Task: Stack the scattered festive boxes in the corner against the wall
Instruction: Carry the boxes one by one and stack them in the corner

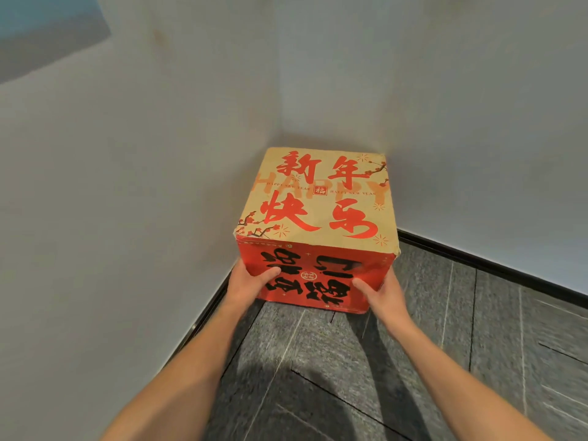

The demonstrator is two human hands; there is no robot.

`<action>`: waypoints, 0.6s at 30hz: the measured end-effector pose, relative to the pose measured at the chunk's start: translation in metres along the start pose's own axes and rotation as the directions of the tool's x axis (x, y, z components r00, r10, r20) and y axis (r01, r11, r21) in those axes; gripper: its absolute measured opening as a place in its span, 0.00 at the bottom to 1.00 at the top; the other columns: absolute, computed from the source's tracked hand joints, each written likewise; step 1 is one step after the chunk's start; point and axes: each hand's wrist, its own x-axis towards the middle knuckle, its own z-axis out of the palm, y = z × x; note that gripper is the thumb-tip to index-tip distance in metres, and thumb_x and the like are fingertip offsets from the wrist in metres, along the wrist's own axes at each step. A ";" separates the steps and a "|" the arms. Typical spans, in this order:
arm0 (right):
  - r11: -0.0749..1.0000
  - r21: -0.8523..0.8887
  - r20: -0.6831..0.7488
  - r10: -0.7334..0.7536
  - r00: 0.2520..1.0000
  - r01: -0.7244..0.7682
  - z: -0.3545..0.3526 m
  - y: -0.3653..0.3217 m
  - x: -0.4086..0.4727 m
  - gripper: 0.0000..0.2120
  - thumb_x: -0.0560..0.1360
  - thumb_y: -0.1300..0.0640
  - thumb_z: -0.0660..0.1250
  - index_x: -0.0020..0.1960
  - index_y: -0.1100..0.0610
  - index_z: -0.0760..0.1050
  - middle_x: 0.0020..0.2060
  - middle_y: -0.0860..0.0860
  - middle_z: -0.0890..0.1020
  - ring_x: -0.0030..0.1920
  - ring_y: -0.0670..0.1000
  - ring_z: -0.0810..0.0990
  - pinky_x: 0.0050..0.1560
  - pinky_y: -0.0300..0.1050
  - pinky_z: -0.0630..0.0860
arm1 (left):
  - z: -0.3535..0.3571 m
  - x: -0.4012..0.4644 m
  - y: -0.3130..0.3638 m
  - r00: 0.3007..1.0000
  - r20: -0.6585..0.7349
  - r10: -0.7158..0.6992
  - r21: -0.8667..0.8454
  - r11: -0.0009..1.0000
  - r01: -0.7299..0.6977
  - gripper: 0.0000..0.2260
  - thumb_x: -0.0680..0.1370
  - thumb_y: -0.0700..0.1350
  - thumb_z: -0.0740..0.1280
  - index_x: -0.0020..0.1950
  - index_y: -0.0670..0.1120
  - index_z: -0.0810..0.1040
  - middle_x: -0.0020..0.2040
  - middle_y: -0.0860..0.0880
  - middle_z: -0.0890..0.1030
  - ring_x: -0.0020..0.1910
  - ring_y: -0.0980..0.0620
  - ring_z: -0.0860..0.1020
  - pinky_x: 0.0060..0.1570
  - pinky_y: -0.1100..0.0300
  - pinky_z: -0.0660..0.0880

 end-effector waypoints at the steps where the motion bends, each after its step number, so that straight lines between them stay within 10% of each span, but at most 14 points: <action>1: 1.000 -0.011 -0.009 0.002 1.000 -0.002 0.002 0.002 -0.001 0.32 0.74 0.51 0.74 0.73 0.49 0.65 0.55 0.38 0.76 0.58 0.44 0.75 0.64 0.49 0.73 | 0.001 0.001 -0.004 1.000 0.006 -0.003 0.006 1.000 0.003 0.24 0.70 0.44 0.79 0.62 0.49 0.74 0.51 0.57 0.82 0.51 0.59 0.81 0.55 0.57 0.78; 18: 0.998 -0.021 0.184 0.067 0.981 -0.064 -0.019 -0.028 -0.031 0.42 0.68 0.39 0.75 0.76 0.43 0.58 0.58 0.35 0.74 0.57 0.41 0.75 0.63 0.47 0.71 | 0.000 -0.030 0.002 0.981 0.028 -0.190 -0.119 0.974 0.192 0.38 0.70 0.46 0.79 0.75 0.48 0.62 0.65 0.50 0.78 0.64 0.49 0.77 0.67 0.46 0.72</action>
